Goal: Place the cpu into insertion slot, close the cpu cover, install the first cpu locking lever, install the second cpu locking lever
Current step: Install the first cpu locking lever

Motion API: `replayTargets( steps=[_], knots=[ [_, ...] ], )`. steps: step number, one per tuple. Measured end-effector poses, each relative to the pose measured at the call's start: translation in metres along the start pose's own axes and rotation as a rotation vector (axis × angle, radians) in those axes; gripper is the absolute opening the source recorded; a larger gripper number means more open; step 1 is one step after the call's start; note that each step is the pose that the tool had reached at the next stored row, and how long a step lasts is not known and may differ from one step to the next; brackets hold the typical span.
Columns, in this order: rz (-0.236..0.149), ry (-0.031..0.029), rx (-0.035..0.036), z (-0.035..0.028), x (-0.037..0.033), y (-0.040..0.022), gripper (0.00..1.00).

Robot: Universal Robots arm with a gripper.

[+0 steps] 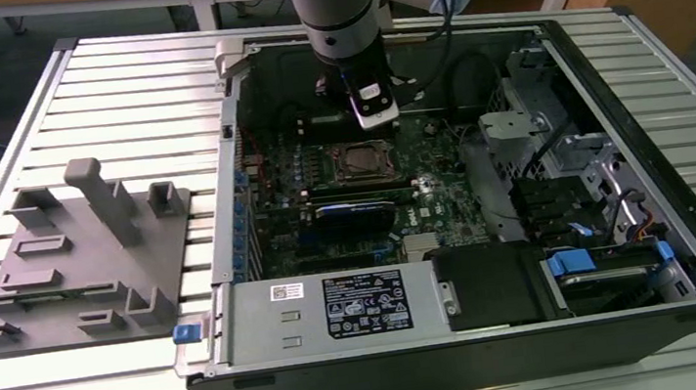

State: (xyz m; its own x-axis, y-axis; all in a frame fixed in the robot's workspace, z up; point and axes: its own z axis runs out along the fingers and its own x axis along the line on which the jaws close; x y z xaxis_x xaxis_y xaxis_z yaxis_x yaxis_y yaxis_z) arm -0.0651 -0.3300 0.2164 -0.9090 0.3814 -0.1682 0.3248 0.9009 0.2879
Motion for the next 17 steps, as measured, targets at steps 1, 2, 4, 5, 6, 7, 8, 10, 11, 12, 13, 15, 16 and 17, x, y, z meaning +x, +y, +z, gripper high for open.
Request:
replayTargets(
  steps=[1,2,4,5,6,7,8,10,11,12,13,15,16,17],
  knots=[
    [0.0,0.0005,0.0005,0.0,0.0,0.0,0.11],
    [0.0,0.0017,0.0016,0.0,0.0,0.0,0.11],
    [0.001,0.0061,0.006,0.0,0.0,0.0,0.11],
    [0.001,0.0083,0.0081,0.0001,0.0,0.0,0.11],
    [0.001,0.0106,0.0106,0.0001,0.0,0.0,0.11],
    [0.002,0.0139,0.0137,0.0001,-0.0001,0.0,0.11],
    [0.002,0.0182,0.0176,0.0002,-0.0001,0.0,0.11],
    [0.004,0.0289,0.0278,0.0003,-0.0001,-0.0001,0.11],
    [0.005,0.0348,0.0334,0.0005,-0.0001,-0.0001,0.11],
    [0.005,0.0407,0.0395,0.0006,-0.0001,-0.0001,0.11],
    [0.006,0.046,0.0455,0.0007,-0.0001,-0.0001,0.11],
    [0.007,0.0565,0.0582,0.001,-0.0001,-0.0002,0.11],
    [0.007,0.0617,0.0647,0.0011,-0.0001,-0.0002,0.11],
    [0.008,0.0673,0.0716,0.0012,-0.0001,-0.0002,0.11]
  ],
)
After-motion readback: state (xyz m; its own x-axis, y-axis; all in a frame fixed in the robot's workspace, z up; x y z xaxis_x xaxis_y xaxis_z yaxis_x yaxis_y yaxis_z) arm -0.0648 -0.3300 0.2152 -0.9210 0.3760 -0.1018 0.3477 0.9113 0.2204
